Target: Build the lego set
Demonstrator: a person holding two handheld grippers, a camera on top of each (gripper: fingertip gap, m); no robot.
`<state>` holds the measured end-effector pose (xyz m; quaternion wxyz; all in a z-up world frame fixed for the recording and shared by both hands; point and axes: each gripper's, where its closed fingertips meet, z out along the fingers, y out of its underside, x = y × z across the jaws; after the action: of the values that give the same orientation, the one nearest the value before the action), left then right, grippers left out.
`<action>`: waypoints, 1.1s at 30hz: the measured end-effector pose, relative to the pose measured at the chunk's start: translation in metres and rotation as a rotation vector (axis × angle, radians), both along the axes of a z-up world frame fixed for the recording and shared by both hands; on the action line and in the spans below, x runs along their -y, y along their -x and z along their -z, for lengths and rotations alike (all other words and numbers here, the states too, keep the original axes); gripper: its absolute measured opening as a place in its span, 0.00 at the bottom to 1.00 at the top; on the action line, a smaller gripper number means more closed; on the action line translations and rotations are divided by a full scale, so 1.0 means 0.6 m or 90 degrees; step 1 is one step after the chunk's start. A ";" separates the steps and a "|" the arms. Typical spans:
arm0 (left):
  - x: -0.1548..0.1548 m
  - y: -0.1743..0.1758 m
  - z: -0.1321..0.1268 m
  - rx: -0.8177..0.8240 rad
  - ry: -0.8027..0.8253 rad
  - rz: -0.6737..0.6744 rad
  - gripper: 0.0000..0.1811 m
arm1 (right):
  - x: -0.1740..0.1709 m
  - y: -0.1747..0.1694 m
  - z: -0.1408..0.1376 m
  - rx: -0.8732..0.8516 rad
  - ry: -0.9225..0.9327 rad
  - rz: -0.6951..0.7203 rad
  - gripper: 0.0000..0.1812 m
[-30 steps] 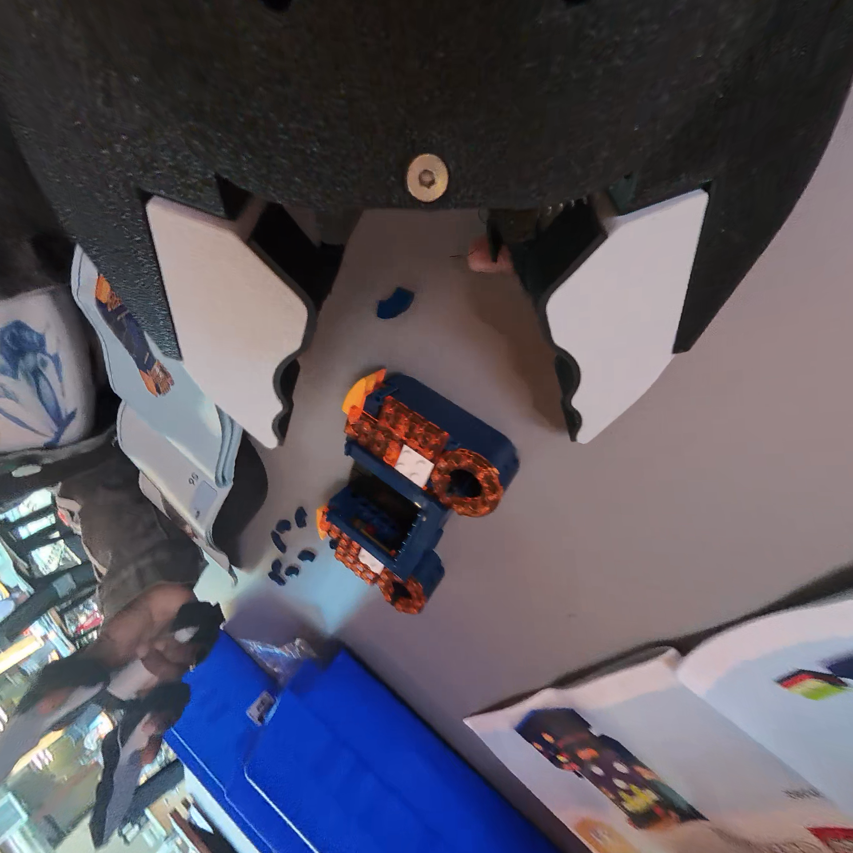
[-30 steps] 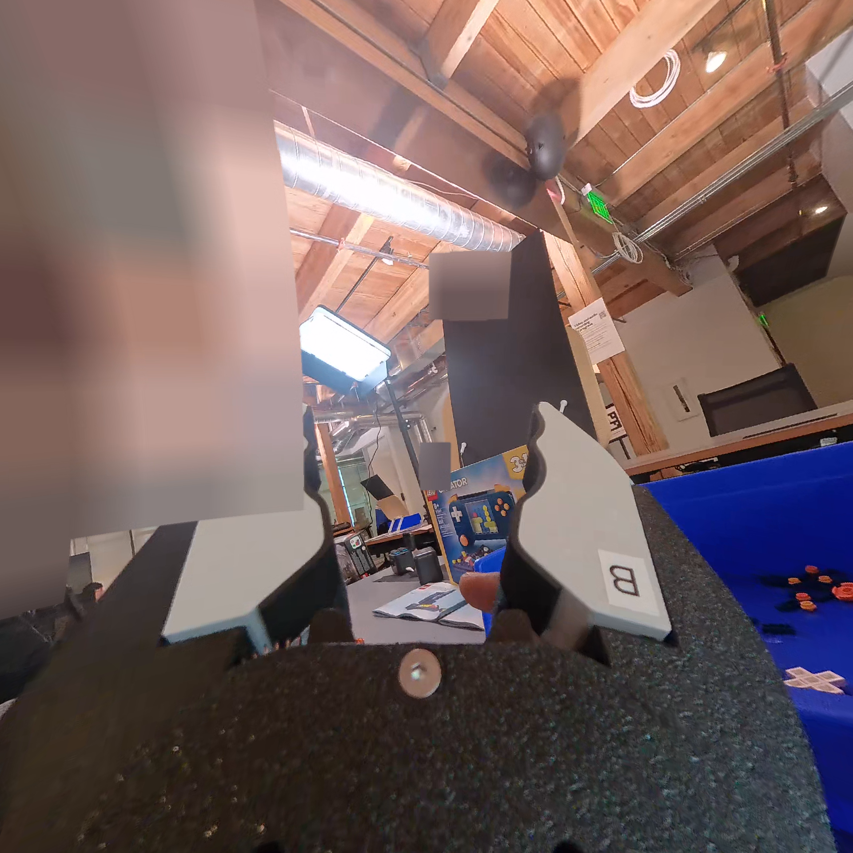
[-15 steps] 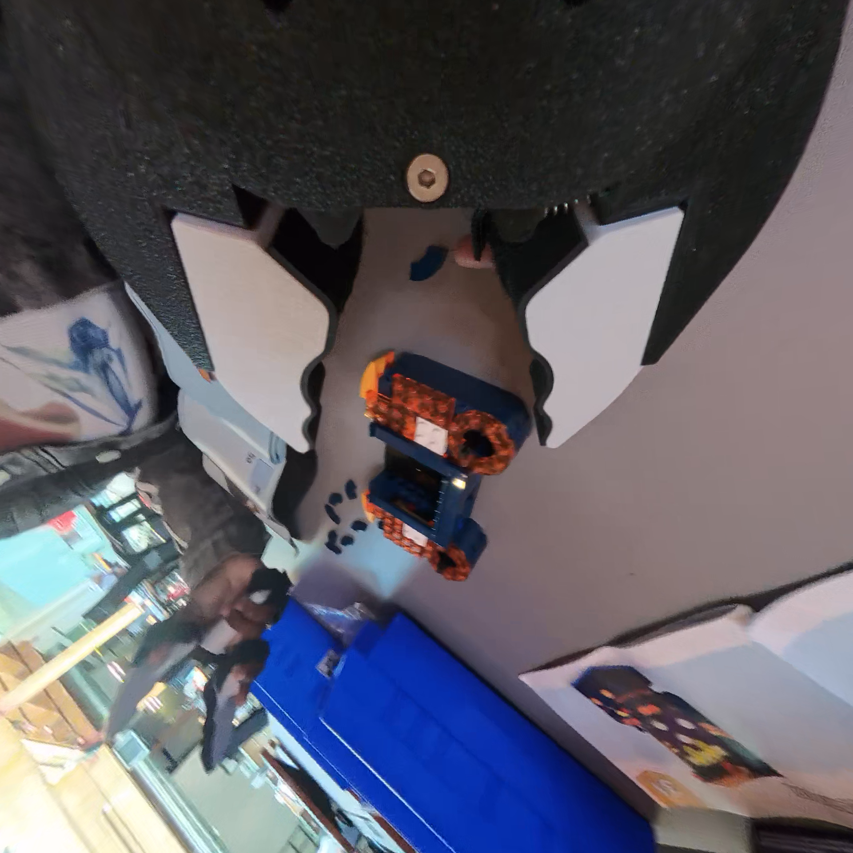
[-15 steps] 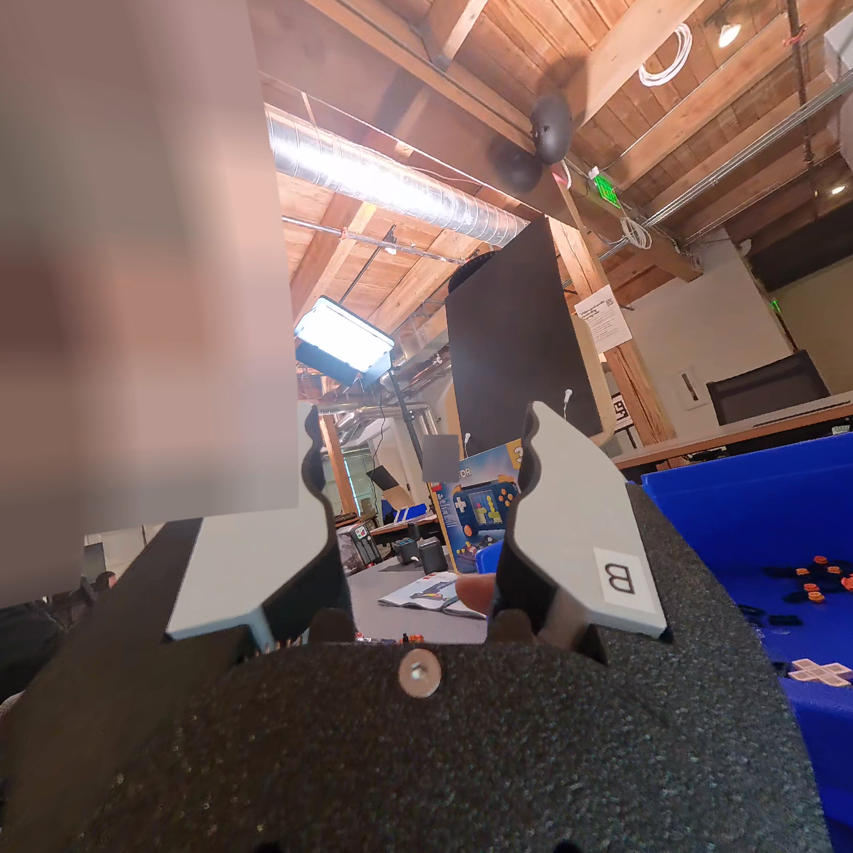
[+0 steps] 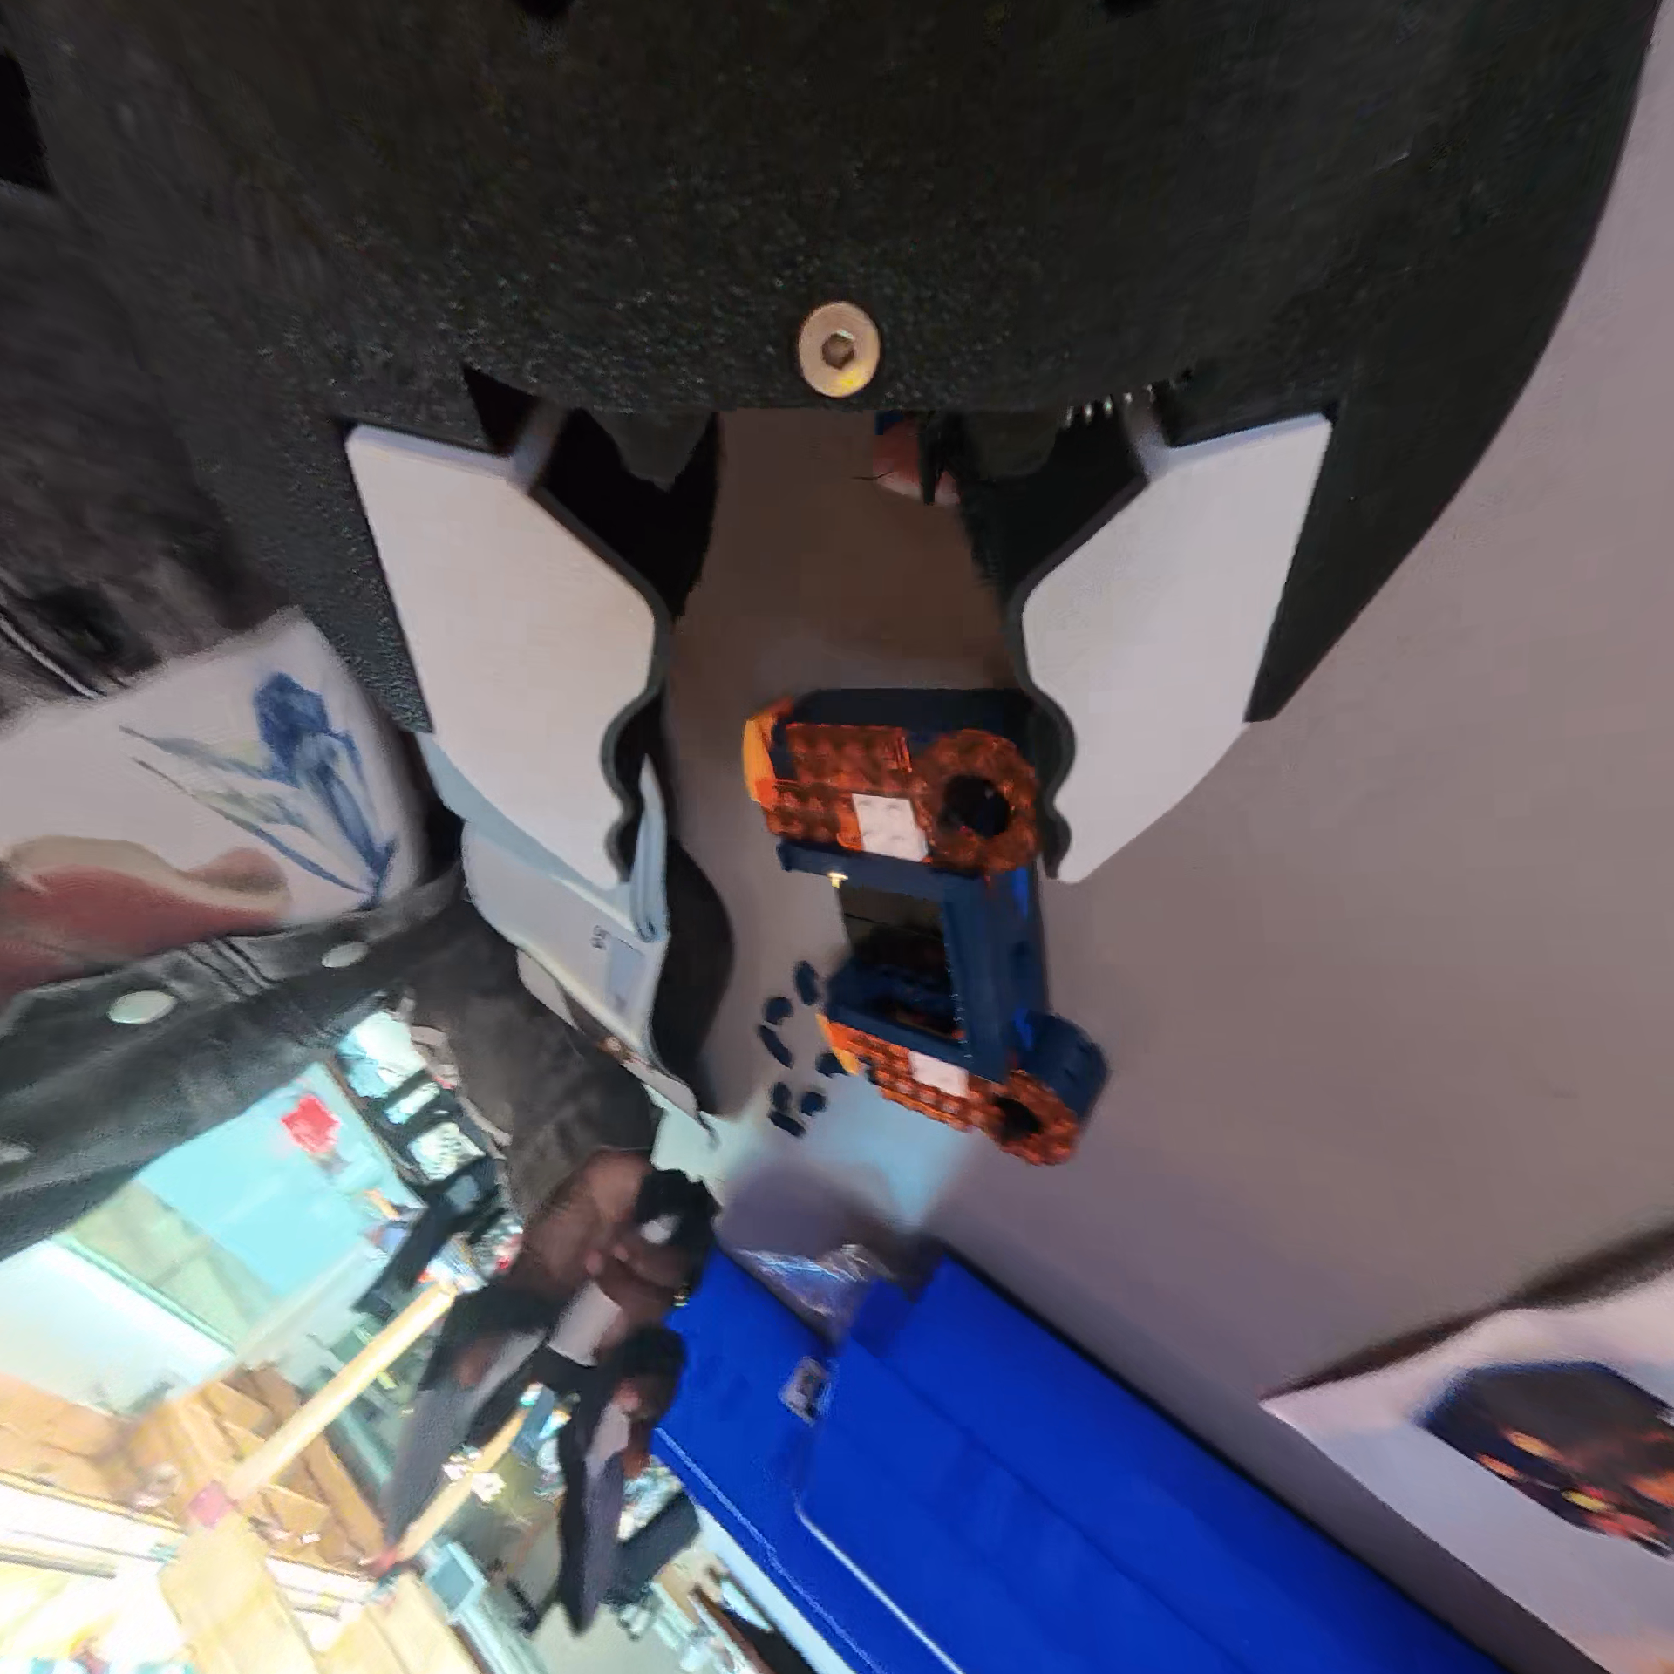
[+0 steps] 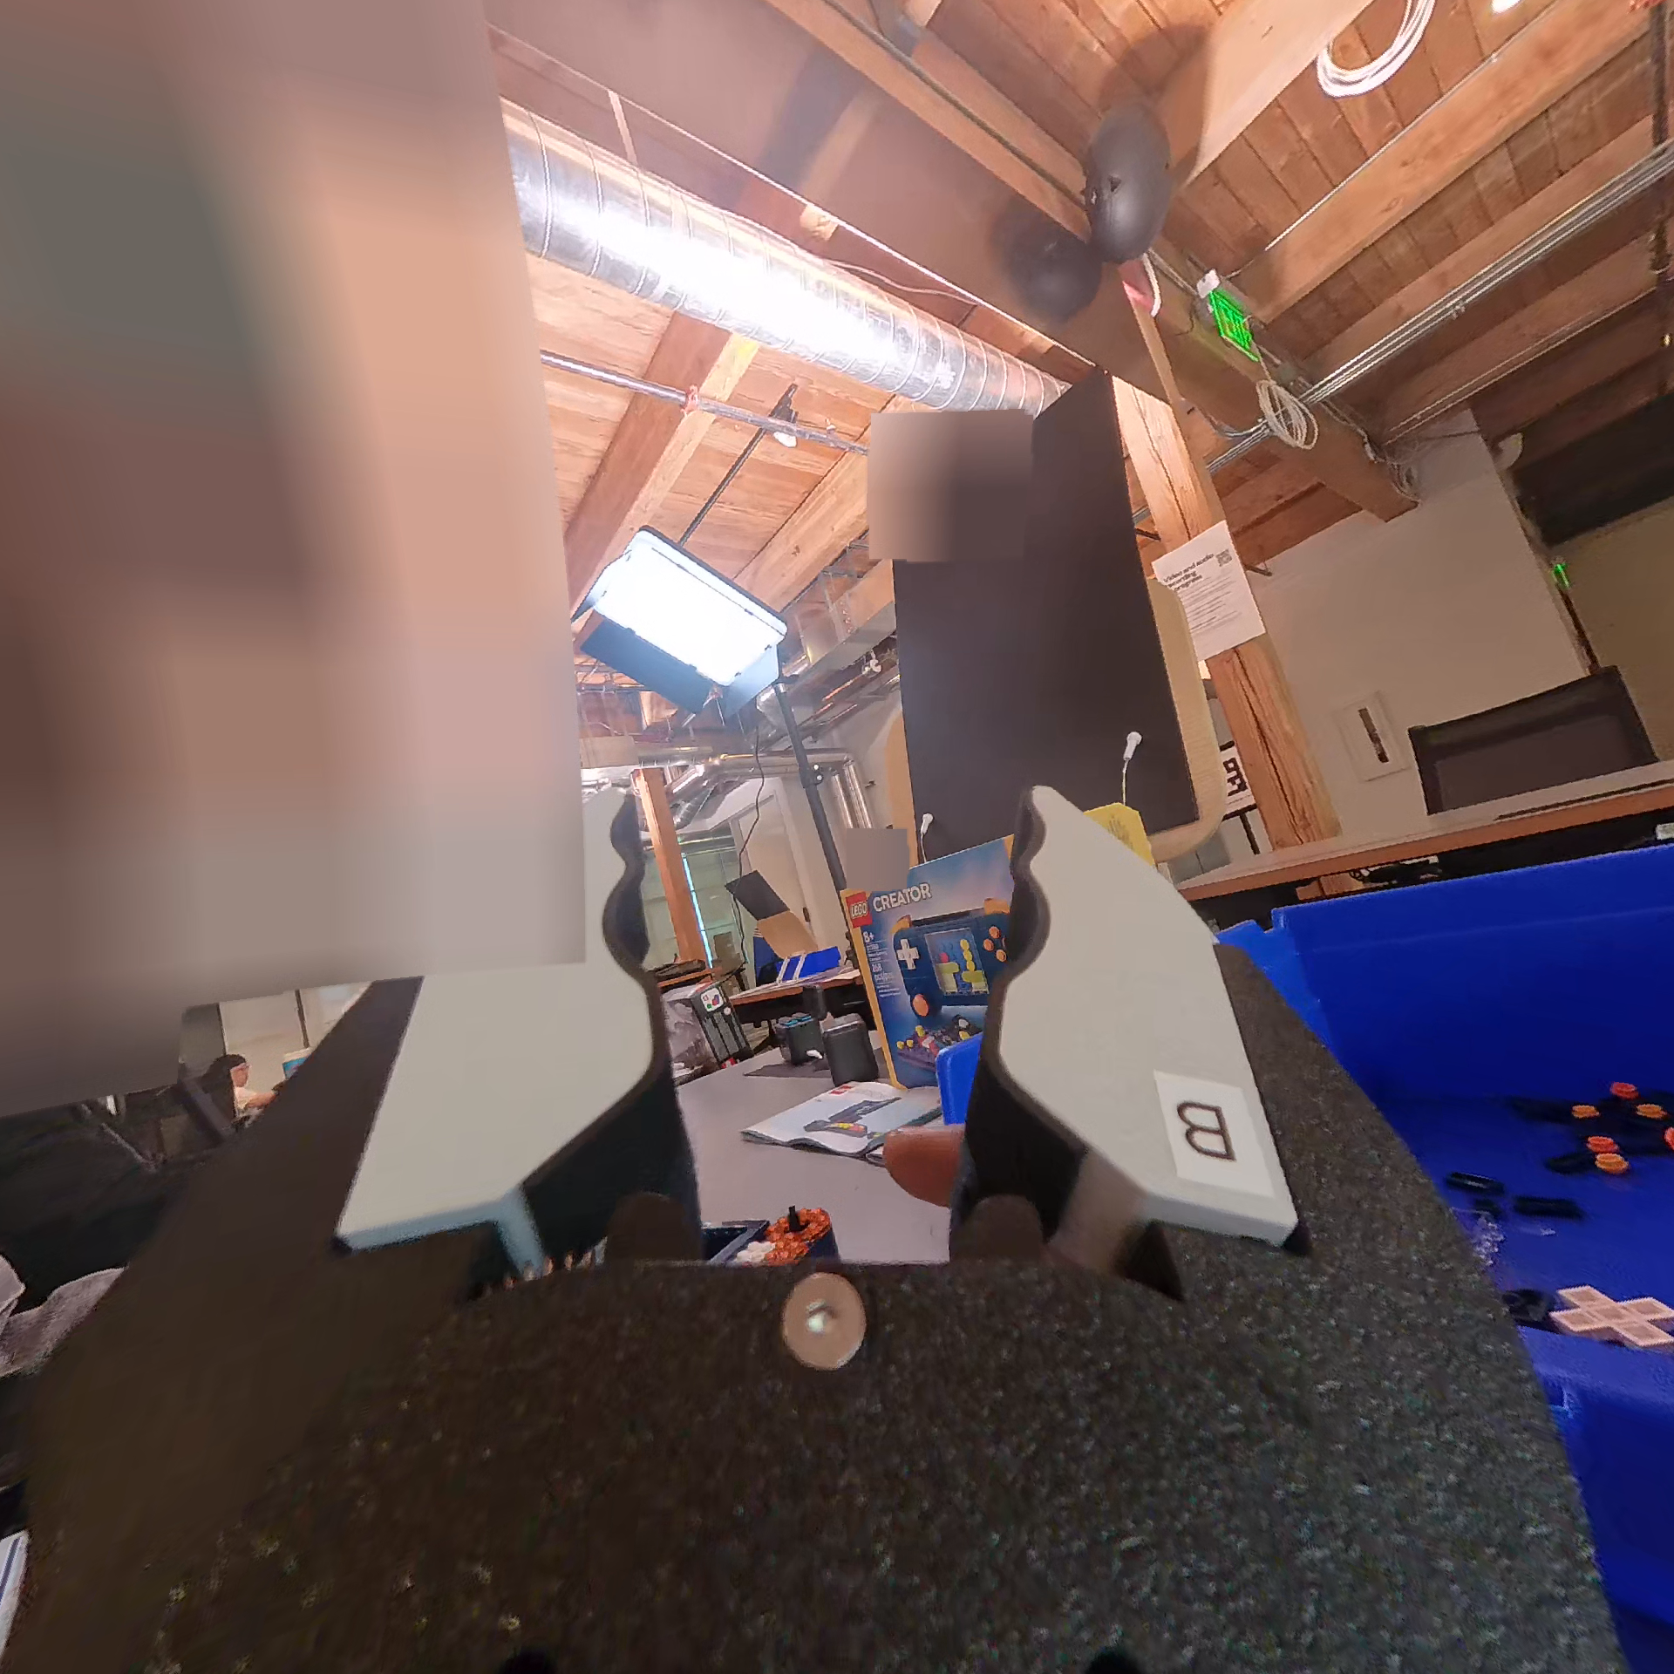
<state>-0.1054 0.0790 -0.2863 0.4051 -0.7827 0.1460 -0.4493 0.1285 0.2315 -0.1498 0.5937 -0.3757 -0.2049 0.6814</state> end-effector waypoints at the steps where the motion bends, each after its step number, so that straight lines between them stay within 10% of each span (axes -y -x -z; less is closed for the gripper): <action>1: 0.010 -0.011 -0.003 0.015 0.002 0.029 0.40 | 0.000 0.000 0.000 0.000 0.000 -0.001 0.43; 9: 0.008 0.019 -0.022 -0.017 -0.082 -0.054 0.40 | 0.023 0.033 0.023 0.097 -0.022 -0.065 0.28; 16: -0.012 0.189 -0.110 -0.389 -0.446 -0.511 0.32 | 0.115 0.144 0.230 0.839 -0.127 -0.274 0.16; 22: -0.019 0.132 -0.085 -0.346 -0.427 -0.379 0.32 | 0.122 0.173 0.283 1.088 -0.245 -0.278 0.12; 33: 0.019 0.074 -0.077 -0.251 -0.370 -0.172 0.36 | 0.118 0.183 0.316 1.161 -0.301 -0.239 0.04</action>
<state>-0.1495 0.0677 -0.2399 0.6300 -0.7188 0.2384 -0.1720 0.0188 0.1606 -0.3392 0.1473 -0.5928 -0.7771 0.1517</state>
